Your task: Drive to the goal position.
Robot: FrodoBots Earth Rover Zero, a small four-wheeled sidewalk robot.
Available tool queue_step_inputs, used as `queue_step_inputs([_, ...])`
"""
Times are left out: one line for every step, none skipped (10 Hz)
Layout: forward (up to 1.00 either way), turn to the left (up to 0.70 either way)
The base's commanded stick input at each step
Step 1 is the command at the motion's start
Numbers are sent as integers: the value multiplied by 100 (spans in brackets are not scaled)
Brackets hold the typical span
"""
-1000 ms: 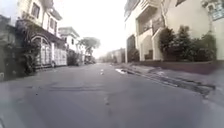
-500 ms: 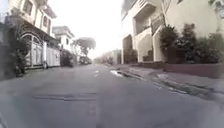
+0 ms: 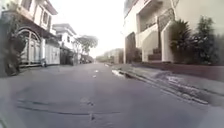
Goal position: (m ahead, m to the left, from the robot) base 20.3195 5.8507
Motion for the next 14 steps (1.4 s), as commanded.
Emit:
queue_step_inputs([100,2])
queue_step_inputs([100,2])
queue_step_inputs([100,2])
queue_step_inputs([100,-38])
queue_step_inputs([100,-38])
queue_step_inputs([100,-2])
queue_step_inputs([100,2])
queue_step_inputs([100,2])
queue_step_inputs([100,2])
queue_step_inputs([100,42])
queue_step_inputs([100,42])
queue_step_inputs([100,11])
queue_step_inputs([100,2])
queue_step_inputs([100,2])
